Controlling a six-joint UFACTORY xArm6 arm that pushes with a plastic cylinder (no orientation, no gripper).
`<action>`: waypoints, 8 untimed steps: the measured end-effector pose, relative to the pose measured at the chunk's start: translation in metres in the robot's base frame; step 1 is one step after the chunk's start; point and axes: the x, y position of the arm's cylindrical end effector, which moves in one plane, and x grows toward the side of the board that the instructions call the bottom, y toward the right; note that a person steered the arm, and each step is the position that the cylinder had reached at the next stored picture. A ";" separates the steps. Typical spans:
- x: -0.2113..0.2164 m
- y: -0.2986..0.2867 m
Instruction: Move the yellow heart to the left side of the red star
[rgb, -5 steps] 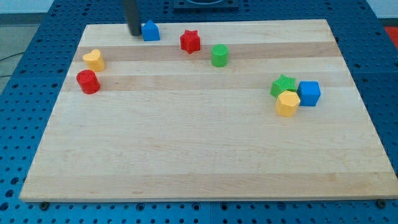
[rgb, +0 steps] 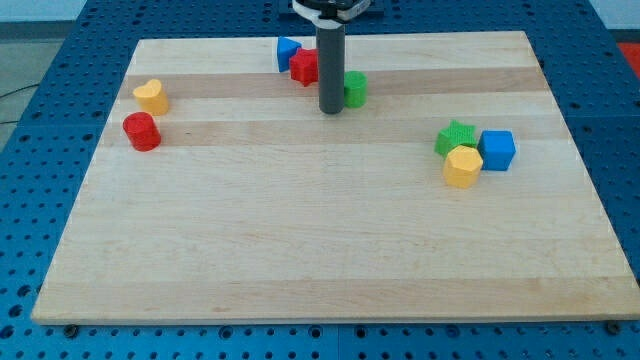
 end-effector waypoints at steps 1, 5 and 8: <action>0.003 0.030; 0.084 -0.129; 0.022 -0.265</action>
